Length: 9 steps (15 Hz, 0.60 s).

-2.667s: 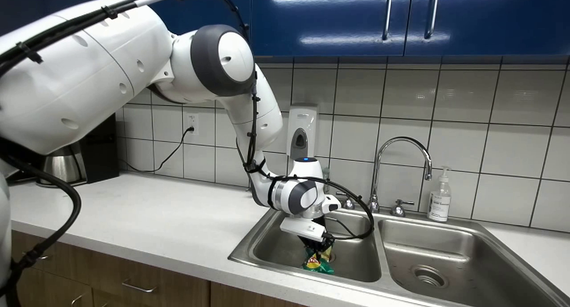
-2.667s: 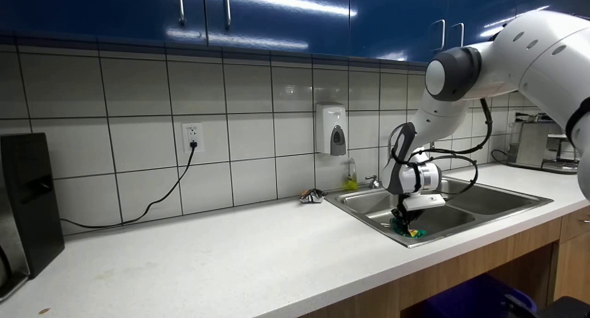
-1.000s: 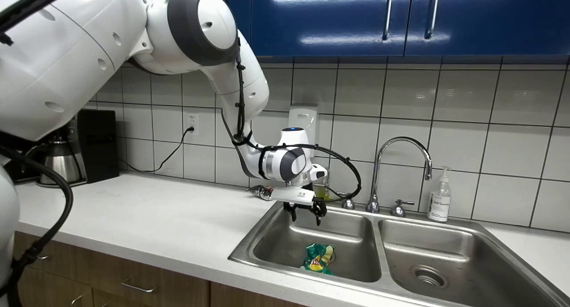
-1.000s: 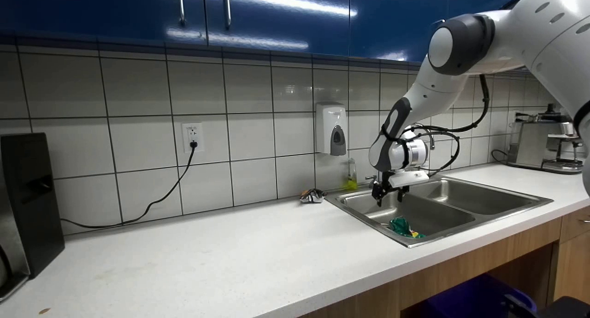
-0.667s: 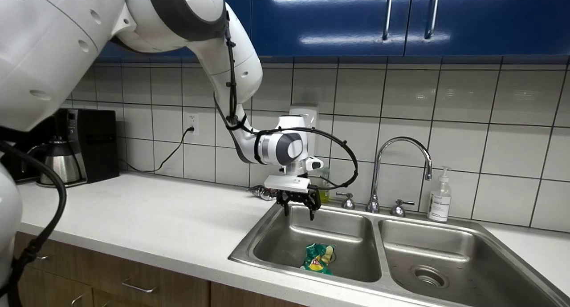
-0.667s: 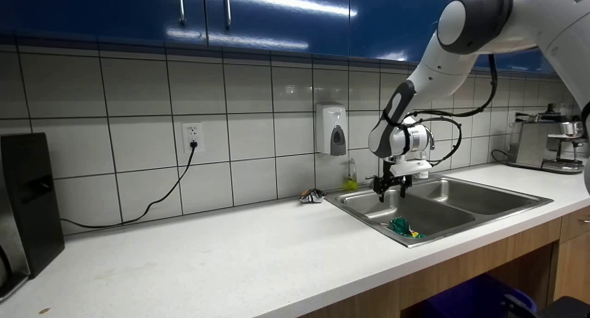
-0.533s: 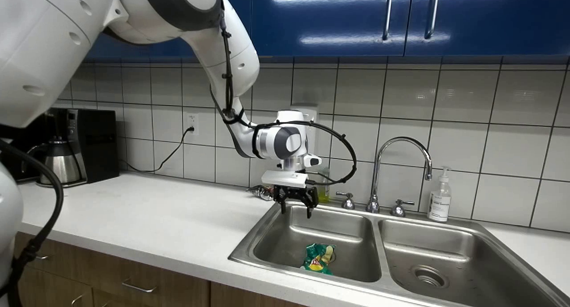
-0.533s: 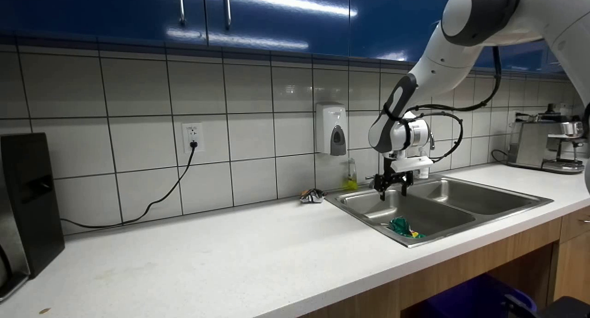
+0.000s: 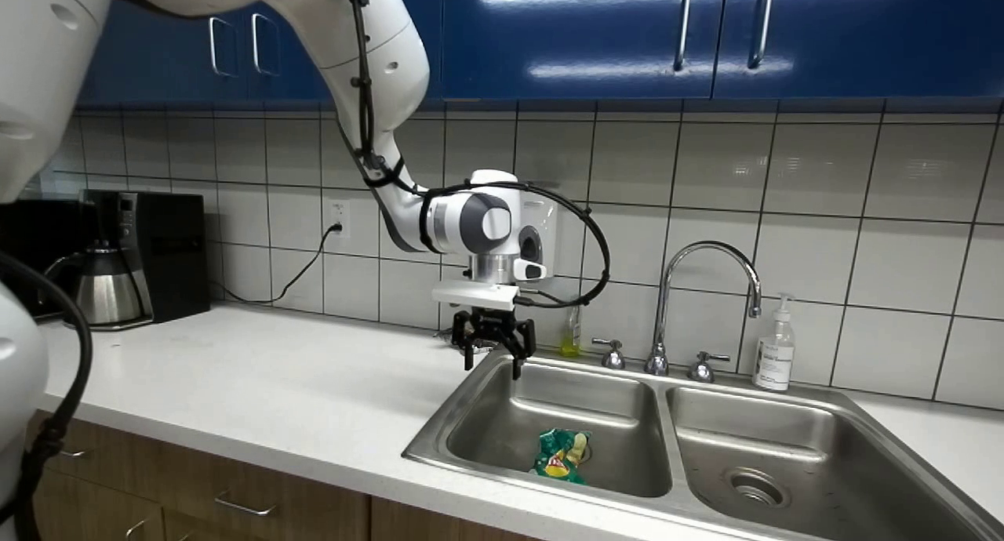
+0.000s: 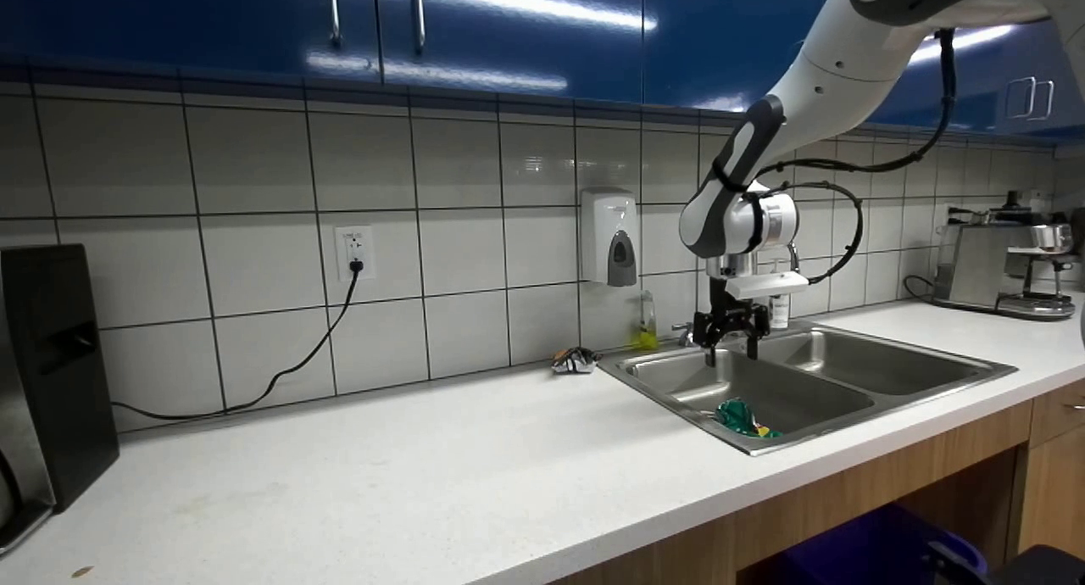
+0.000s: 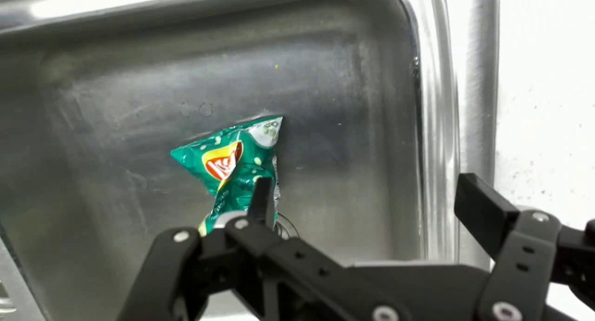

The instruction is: Put the green packet in the sink on the left.

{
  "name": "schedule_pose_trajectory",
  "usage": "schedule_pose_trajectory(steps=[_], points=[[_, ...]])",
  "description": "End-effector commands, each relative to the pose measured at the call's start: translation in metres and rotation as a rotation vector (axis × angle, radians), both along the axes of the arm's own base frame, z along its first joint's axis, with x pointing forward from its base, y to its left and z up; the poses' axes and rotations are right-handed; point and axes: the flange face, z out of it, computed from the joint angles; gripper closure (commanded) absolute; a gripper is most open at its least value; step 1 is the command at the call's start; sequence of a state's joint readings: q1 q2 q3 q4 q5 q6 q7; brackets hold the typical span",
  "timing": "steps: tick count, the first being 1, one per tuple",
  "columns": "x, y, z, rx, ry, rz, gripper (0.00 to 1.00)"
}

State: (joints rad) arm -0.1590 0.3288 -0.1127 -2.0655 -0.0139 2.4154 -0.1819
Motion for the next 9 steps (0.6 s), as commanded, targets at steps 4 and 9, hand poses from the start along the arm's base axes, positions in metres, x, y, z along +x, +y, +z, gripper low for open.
schedule_pose_trajectory(steps=[4,9], points=[[-0.053,0.03,0.033,0.022,0.025,0.053,0.0],[-0.087,0.044,0.051,0.031,0.028,0.064,0.0]])
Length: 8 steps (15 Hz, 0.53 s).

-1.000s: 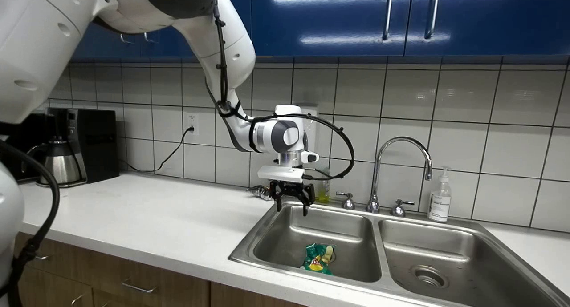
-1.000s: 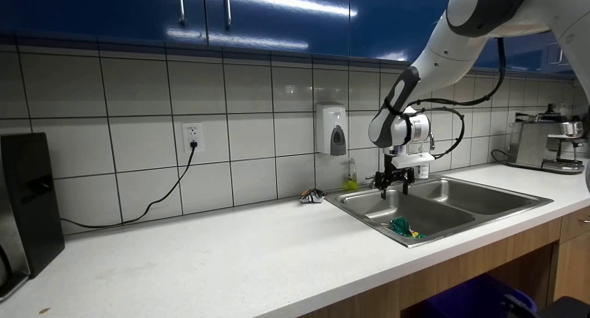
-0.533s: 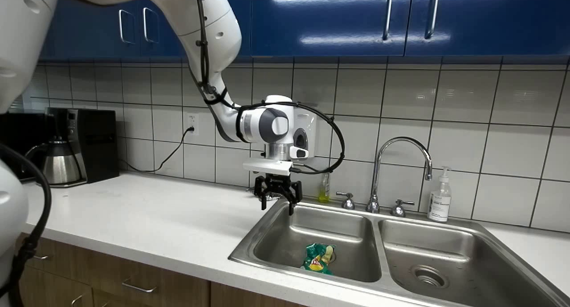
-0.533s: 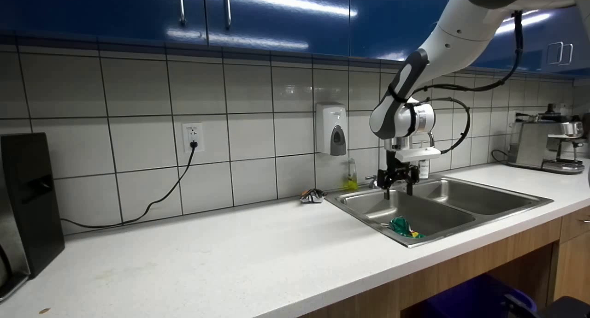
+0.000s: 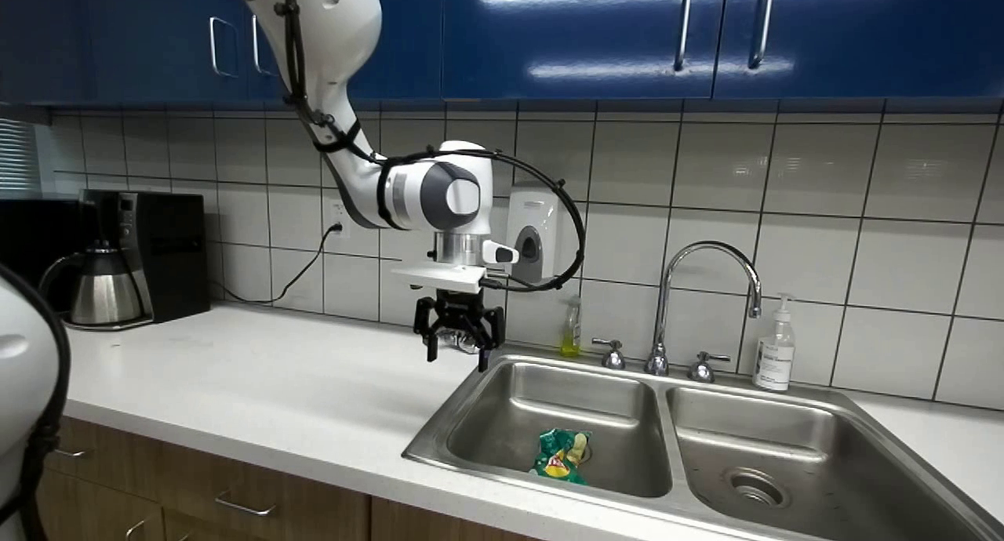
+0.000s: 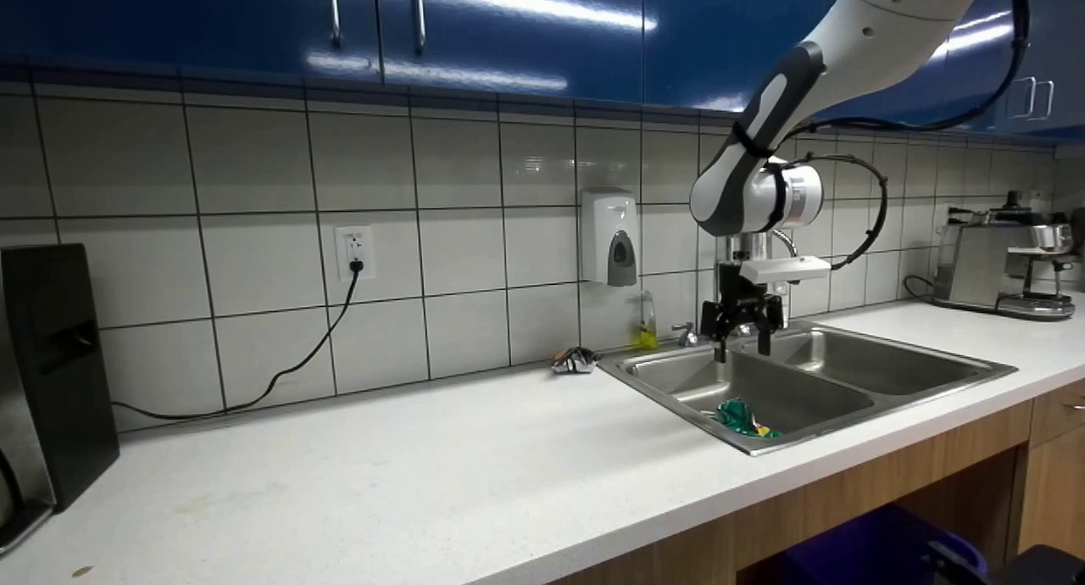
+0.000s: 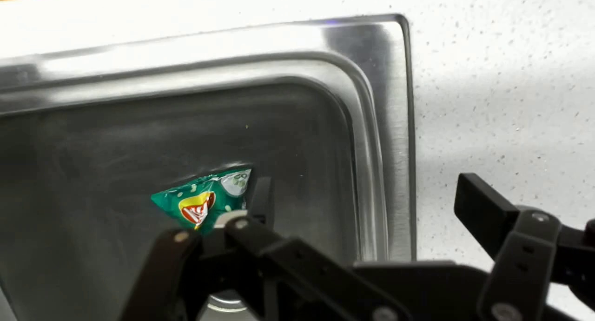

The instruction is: Put the green packet in the sink on the left.

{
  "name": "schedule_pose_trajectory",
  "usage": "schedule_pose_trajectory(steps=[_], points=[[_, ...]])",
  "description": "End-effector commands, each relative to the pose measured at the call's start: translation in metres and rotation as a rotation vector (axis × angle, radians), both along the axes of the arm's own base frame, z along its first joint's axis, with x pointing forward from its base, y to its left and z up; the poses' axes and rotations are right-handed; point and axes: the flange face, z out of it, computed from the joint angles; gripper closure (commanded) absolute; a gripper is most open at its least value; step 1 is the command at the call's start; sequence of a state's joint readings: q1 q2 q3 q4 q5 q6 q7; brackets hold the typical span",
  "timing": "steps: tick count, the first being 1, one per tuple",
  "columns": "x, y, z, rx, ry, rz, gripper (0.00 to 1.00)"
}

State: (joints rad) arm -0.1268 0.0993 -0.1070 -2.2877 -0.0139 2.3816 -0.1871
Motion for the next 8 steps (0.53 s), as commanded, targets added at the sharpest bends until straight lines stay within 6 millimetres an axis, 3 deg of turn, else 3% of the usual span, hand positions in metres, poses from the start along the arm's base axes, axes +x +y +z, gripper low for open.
schedule_pose_trajectory(steps=[1,2,8], points=[[-0.031,0.009,0.022,-0.003,0.005,0.025,0.0],[-0.012,0.004,0.008,0.005,-0.001,0.002,0.0],[-0.026,0.008,0.015,0.009,-0.006,0.003,0.0]])
